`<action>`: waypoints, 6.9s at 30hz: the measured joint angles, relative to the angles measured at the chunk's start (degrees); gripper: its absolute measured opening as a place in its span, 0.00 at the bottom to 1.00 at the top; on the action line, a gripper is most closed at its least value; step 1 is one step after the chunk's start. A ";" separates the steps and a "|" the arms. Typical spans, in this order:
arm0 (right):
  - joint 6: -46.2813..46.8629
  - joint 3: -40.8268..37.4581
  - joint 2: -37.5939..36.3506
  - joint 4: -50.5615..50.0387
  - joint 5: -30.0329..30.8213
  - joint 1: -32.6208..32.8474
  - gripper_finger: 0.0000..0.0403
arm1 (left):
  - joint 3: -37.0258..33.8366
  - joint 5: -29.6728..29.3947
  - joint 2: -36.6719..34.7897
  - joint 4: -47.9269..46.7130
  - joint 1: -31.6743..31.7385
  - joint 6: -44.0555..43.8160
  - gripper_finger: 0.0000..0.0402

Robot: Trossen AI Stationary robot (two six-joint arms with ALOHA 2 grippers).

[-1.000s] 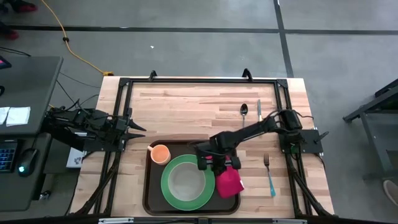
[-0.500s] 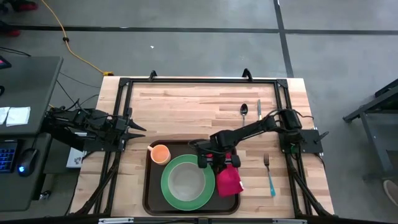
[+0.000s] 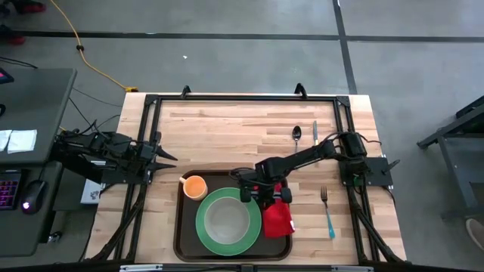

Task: Set up tray
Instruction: Put the red napkin on the brown serving tray, then put the blue fork on the red napkin

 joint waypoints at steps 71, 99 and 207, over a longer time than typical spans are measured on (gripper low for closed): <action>1.28 0.00 0.07 -1.66 -0.29 0.00 0.31 | 0.07 0.16 0.00 0.11 0.00 1.09 0.34; 1.40 0.11 -3.42 -7.27 4.31 -1.63 0.31 | 0.02 2.14 0.00 0.38 0.00 1.04 0.34; -27.49 0.00 -30.80 -45.17 35.55 -9.21 0.31 | 0.02 -2.62 0.02 -0.46 0.00 -0.42 0.34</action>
